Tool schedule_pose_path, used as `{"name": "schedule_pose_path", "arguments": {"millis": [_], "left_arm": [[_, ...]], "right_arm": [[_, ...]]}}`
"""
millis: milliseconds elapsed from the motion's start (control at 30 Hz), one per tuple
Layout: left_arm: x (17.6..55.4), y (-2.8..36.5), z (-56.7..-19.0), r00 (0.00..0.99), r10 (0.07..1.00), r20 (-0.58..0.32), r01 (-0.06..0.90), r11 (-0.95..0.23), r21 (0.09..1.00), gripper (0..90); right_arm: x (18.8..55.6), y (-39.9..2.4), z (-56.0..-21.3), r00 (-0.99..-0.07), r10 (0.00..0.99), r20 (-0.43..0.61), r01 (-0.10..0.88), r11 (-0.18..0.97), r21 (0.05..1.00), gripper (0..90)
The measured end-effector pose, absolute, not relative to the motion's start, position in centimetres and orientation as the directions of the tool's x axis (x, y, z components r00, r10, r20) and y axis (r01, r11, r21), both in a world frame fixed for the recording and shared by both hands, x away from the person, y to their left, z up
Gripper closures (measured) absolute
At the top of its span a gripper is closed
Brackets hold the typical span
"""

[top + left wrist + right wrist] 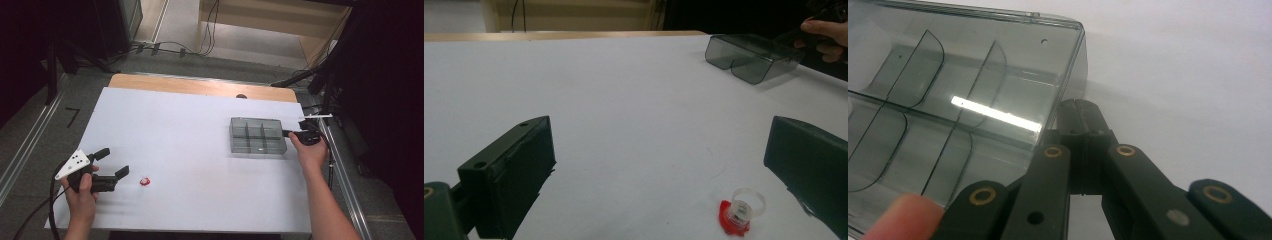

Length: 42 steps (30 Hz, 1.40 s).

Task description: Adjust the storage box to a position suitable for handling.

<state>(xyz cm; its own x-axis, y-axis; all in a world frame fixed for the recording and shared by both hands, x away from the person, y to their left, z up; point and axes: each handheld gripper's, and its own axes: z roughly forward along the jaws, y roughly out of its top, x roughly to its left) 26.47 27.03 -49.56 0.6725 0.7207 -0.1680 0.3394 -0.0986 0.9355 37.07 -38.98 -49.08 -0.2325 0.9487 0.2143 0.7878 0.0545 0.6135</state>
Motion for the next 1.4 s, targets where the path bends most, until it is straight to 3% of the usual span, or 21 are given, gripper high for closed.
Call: {"name": "schedule_pose_path", "arguments": {"millis": [1400], "left_arm": [[26.6, 27.0, -49.6, 0.673, 0.720, -0.169, 0.341, -0.099, 0.935, 0.0]], "right_arm": [[35.1, -35.5, -49.2, -0.252, 0.931, 0.264, 0.773, 0.030, 0.633, 88.4]]}}
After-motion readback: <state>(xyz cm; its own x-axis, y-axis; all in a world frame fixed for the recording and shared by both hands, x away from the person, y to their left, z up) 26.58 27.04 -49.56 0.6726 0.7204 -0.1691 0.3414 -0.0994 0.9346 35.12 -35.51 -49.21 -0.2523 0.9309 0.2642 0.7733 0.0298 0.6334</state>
